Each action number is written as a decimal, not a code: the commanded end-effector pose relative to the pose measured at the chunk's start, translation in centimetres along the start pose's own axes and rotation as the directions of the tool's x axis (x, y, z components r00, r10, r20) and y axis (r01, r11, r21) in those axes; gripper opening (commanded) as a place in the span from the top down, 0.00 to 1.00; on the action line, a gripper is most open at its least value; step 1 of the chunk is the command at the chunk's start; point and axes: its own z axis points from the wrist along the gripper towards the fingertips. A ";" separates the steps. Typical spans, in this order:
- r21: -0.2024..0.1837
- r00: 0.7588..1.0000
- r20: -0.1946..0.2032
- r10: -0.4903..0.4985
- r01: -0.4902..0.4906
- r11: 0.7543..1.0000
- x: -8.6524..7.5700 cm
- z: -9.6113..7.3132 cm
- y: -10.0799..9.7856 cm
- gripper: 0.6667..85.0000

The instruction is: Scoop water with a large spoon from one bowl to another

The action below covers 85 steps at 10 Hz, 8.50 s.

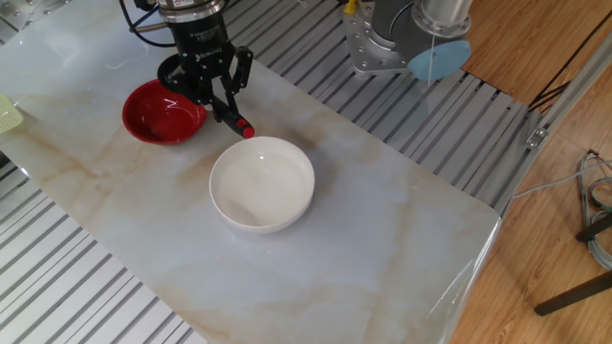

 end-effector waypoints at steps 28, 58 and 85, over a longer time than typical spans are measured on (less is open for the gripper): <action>0.045 1.000 0.013 -0.021 0.020 0.999 -0.4 -0.6 -1.1 0.99; 0.052 0.999 0.034 -0.014 0.012 0.999 -0.9 -1.1 -1.1 0.99; 0.122 0.997 0.010 -0.070 0.069 0.990 -0.6 0.7 -3.6 0.99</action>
